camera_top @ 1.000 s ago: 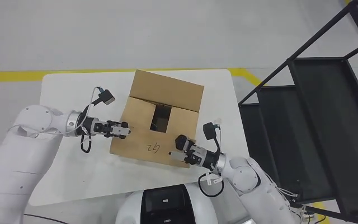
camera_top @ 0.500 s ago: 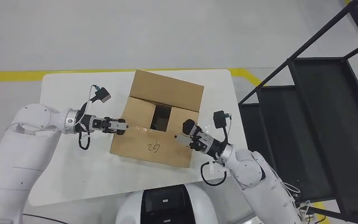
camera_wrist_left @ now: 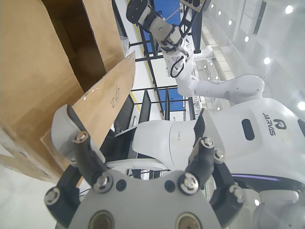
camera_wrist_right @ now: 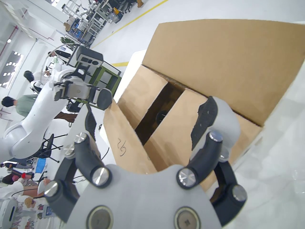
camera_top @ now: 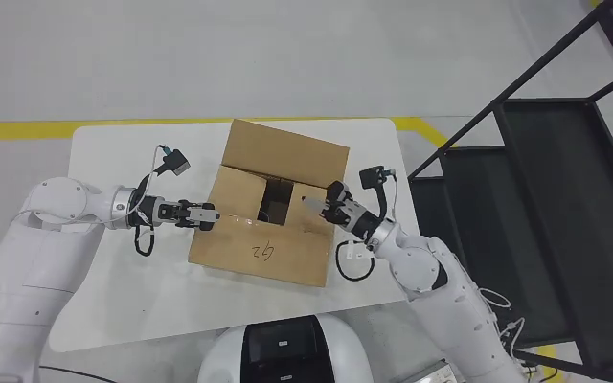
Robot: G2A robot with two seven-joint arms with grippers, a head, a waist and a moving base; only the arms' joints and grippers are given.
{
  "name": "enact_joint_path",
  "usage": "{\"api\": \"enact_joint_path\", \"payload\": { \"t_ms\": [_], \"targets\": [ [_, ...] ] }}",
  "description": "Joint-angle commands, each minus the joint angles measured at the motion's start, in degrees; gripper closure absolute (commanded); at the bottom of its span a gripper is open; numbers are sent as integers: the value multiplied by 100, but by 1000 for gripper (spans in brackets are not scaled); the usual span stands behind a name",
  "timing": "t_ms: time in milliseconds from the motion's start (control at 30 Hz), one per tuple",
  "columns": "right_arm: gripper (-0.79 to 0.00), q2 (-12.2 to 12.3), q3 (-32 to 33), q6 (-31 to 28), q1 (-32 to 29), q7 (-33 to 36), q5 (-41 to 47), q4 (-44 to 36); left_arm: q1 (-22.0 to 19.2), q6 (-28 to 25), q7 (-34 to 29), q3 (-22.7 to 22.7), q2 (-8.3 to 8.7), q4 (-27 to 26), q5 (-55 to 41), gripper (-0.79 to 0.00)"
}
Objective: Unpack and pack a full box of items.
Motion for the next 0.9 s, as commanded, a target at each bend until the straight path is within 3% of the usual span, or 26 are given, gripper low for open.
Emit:
{"api": "enact_joint_path", "payload": {
  "t_ms": [0,400,867],
  "targets": [
    [-785,-8,-21,144,139,18,-41,89,0,0,0,0,0,0,0,-785],
    [-785,-40,128,741,443,-443,-213,502,0,0,0,0,0,0,0,-785],
    [-785,-154,-154,922,1323,-41,464,1703,0,0,0,0,0,0,0,-785]
  ]
}}
